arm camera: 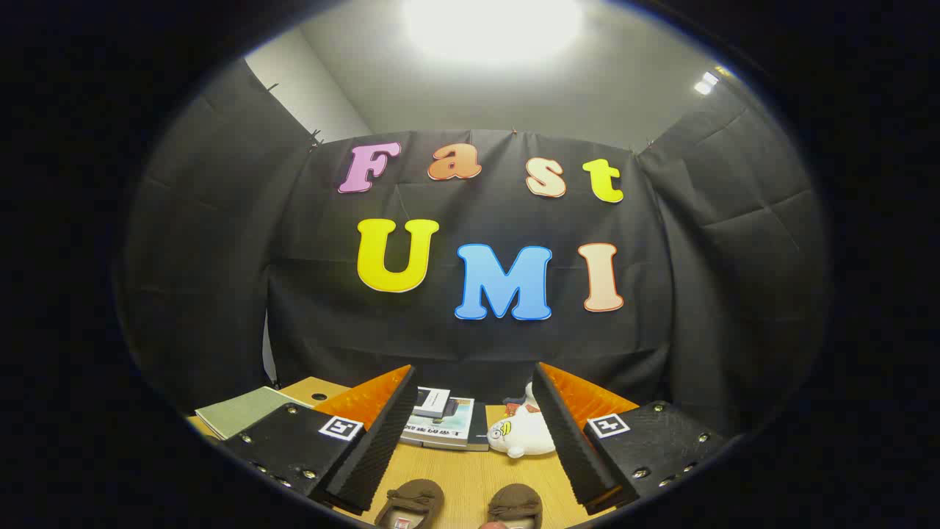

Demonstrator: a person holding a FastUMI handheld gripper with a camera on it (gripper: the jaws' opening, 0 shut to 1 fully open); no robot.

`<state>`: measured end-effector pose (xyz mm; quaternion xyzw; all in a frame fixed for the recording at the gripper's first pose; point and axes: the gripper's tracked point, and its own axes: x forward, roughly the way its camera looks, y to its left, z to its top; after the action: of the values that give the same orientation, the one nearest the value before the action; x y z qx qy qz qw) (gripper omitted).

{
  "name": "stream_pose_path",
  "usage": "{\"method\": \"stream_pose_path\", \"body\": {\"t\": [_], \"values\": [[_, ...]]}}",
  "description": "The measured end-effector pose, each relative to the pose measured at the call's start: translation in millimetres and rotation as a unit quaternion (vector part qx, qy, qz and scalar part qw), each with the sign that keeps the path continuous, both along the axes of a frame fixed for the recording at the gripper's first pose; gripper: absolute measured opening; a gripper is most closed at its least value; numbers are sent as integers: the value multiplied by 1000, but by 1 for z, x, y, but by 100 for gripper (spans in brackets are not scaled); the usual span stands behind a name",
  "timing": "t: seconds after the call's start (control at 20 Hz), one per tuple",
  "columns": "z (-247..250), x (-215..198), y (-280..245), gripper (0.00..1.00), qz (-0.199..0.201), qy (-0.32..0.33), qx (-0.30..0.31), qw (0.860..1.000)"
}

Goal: Open the storage box then place both shoes into the box .Put the left shoe in first, then the right shoe, with the right side of both shoes facing outward in a uniform manner.

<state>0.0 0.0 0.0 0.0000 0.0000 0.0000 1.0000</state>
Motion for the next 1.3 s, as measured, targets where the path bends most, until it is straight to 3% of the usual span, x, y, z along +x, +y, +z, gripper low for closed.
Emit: {"method": "stream_pose_path", "body": {"t": [0.85, 1.3], "values": [[1, 0, 2, 96, 6, -8, 10, 1000], [-20, -5, 21, 95, 34, 17, 69, 997]]}}
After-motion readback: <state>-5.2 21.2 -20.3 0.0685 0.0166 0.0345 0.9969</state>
